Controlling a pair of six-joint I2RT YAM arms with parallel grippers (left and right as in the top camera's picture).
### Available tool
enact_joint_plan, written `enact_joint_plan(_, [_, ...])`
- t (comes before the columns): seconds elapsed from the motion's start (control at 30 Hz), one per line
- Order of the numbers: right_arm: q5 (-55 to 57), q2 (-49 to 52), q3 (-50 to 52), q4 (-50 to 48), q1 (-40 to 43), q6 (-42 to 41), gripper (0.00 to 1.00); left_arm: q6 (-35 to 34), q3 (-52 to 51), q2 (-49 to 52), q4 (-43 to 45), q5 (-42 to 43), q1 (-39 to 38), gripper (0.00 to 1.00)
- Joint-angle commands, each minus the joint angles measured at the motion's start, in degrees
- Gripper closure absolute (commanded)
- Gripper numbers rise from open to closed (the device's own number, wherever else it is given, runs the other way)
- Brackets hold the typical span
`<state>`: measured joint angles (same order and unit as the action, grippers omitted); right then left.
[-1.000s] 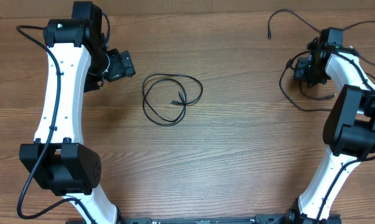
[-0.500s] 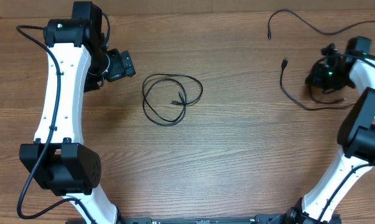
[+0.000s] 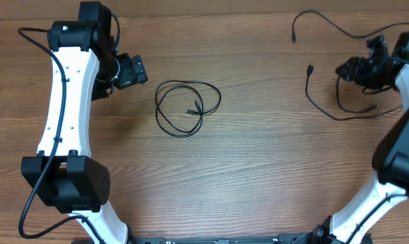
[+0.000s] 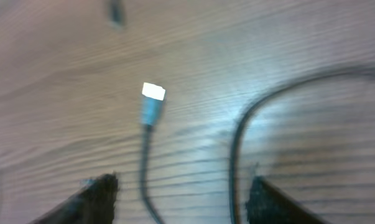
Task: Untangle cables
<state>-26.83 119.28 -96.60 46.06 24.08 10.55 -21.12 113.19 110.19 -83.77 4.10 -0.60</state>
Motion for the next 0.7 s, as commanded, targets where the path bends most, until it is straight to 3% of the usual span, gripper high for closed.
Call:
enact_joint_plan(0.0, [-6.8,-8.8,-0.7,0.3,-1.7,-5.8,0.19,-1.2,0.4,0.1,0.0,0.2,0.2,0.00])
enact_joint_plan(0.07, [-11.7,-11.3,-0.7,1.2,-2.8,-7.8,0.00,-1.2,0.4,0.1,0.0,0.2,0.2,0.00])
enact_joint_plan(0.23, [-24.4,-13.8,-0.7,5.9,-8.3,-11.2,0.00,-1.2,0.4,0.1,0.0,0.2,0.2,0.00])
enact_joint_plan(0.47, [-25.3,-13.7,-0.1,14.1,-21.8,-11.2,0.00,-1.2,0.4,0.1,0.0,0.2,0.2,0.01])
enact_joint_plan(0.57, [-21.1,-13.7,-0.1,14.6,-28.0,-11.2,0.00,-1.2,0.4,0.1,0.0,0.2,0.2,0.01])
enact_joint_plan(0.67, [-5.8,-13.6,-0.1,14.1,-34.9,-15.9,0.00,-1.2,0.4,0.1,0.0,0.2,0.2,0.00])
